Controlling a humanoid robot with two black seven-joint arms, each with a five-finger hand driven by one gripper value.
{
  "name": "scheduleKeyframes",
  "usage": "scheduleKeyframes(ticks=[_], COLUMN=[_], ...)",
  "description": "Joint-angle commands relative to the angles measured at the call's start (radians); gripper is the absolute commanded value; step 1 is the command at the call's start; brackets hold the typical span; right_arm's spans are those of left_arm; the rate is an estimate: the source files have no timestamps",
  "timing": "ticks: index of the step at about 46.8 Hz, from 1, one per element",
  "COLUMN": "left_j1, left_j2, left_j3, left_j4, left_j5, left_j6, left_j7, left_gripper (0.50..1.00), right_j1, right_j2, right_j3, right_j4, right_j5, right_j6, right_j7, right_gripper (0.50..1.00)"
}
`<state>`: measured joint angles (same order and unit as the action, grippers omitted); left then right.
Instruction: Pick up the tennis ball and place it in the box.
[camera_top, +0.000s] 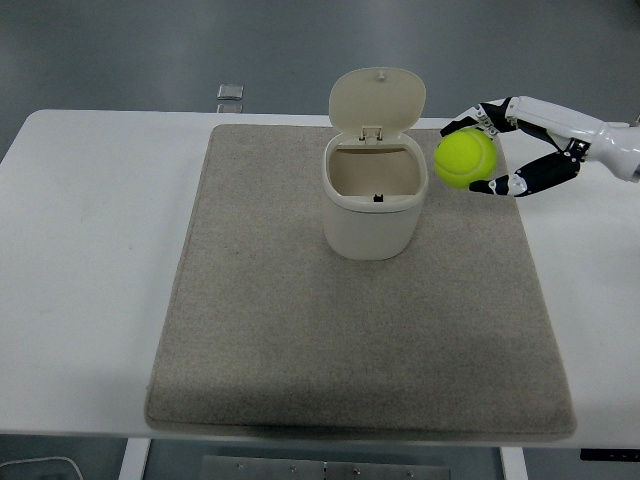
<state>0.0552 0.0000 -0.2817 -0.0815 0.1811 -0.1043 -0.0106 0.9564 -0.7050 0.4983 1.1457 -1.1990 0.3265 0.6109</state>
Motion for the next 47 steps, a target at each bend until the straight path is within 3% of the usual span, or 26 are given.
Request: scheduleKeyframes(ticks=[1,12,34,42,47], left_j1=[0.000,0.000,0.000,0.000,0.000], left_j2=[0.000,0.000,0.000,0.000,0.000], left_j3=[-0.001,-0.001,0.001,-0.001,-0.001], left_j4=[0.000,0.000,0.000,0.000,0.000], left_j5=[0.000,0.001,0.000,0.000,0.000], left_j6=[0.000,0.000,0.000,0.000,0.000], left_j7=[0.000,0.000,0.000,0.000,0.000], left_gripper=[0.992,0.992,0.990,0.992,0.992], right_j1=[0.004,0.021,0.013,0.004,-0.002], right_j2=[0.027,0.096,0.176,0.183,0.183], right_j3=[0.000,0.019,0.043,0.042,0.042], right_j4=[0.006,0.003,-0.017,-0.017,-0.017], right_j5=[-0.001,0.003,0.004,0.004,0.004], right_j6=[0.000,-0.003,-0.018,-0.076,-0.078], right_j7=[0.000,-0.003,-0.140,-0.169,-0.169], right_gripper=[0.500,0.500,0.500,0.617,0.711])
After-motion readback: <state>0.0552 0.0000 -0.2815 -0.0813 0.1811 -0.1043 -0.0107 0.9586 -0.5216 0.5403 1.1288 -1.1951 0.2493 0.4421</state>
